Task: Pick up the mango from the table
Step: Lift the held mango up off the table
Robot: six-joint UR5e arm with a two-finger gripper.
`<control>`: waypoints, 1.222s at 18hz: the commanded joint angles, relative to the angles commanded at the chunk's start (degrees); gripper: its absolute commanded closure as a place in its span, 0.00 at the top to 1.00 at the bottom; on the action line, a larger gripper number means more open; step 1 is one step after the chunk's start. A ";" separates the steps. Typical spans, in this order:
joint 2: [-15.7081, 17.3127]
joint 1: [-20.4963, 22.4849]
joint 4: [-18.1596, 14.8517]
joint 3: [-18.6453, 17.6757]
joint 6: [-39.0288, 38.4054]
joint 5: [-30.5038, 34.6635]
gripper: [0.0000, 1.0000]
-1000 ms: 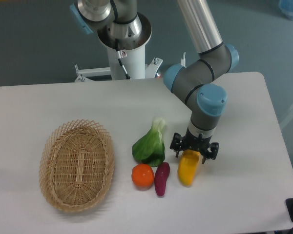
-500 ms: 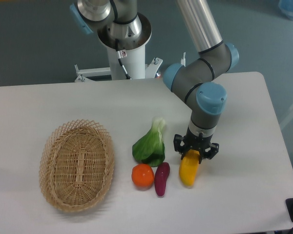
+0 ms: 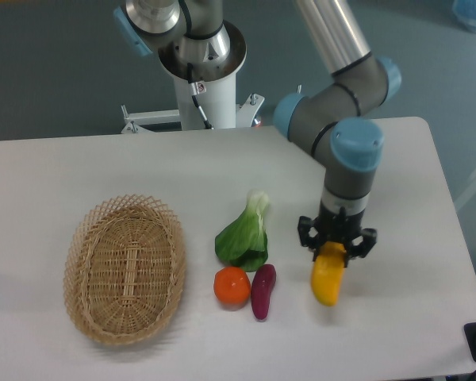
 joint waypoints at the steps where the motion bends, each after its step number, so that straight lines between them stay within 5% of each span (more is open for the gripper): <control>1: 0.62 0.61 0.09 0.18 0.09 0.00 0.49; 8: 4.49 4.39 -1.92 1.23 6.49 -0.09 0.50; 14: 8.09 8.00 -11.59 2.11 16.87 0.17 0.50; 22: 8.18 8.44 -12.48 3.52 17.14 0.18 0.50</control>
